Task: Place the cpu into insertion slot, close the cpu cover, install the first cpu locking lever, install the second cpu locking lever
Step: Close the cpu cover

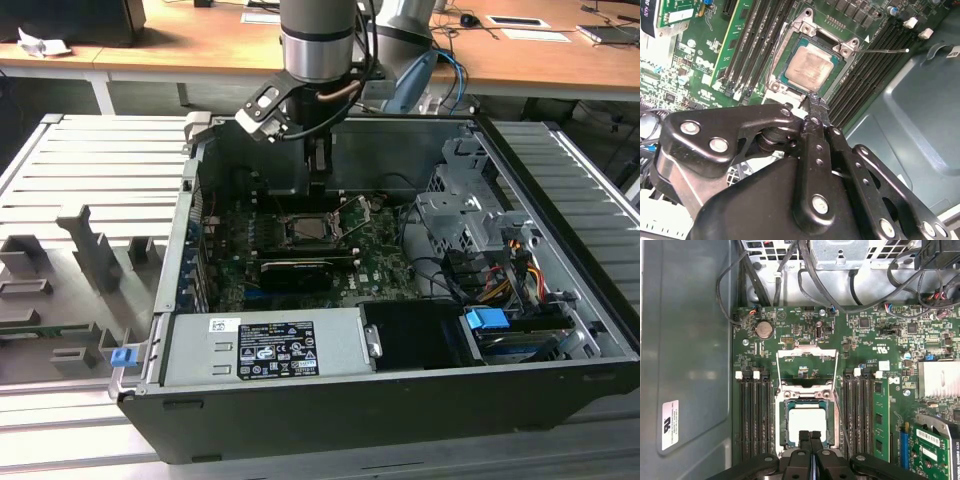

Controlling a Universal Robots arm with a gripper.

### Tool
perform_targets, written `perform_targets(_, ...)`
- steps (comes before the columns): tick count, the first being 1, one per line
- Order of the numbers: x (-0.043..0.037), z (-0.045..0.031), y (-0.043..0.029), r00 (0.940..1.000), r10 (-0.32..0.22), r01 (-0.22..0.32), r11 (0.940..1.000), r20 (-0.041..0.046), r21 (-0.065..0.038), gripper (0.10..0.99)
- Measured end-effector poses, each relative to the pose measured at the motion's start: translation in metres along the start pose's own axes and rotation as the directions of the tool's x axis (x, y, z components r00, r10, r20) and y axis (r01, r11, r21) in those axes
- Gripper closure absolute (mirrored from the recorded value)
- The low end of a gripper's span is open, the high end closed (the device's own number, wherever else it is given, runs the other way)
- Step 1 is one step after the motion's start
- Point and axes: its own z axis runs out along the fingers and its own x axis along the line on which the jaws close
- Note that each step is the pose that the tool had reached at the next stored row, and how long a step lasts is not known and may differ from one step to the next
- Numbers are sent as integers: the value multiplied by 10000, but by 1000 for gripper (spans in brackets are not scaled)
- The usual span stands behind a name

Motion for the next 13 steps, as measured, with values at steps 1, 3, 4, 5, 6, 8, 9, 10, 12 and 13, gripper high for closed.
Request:
perform_targets(1, 0, -3, 0, 10000, 0, 0, 10000, 1, 1, 980)
perform_targets(3, 0, -7, 0, 10000, 0, 0, 10000, 1, 0, 980)
perform_targets(4, 0, -10, 1, 10000, 0, 0, 10000, 1, 0, 980)
perform_targets(5, 0, -14, 1, 10000, 0, 0, 10000, 0, 0, 980)
perform_targets(6, 0, -16, 1, 10000, 0, 0, 10000, -1, 0, 980)
perform_targets(8, 1, -22, 1, 10000, 0, 0, 10000, 0, 0, 980)
perform_targets(9, 1, -24, 2, 10000, 0, 0, 10000, 0, 0, 980)
perform_targets(10, 1, -25, 2, 10000, 0, 0, 10000, 0, 0, 980)
perform_targets(12, 1, -31, 2, 10000, 0, 0, 10000, 0, 0, 980)
perform_targets(13, 1, -33, 2, 10000, 0, 0, 10000, 0, 0, 980)
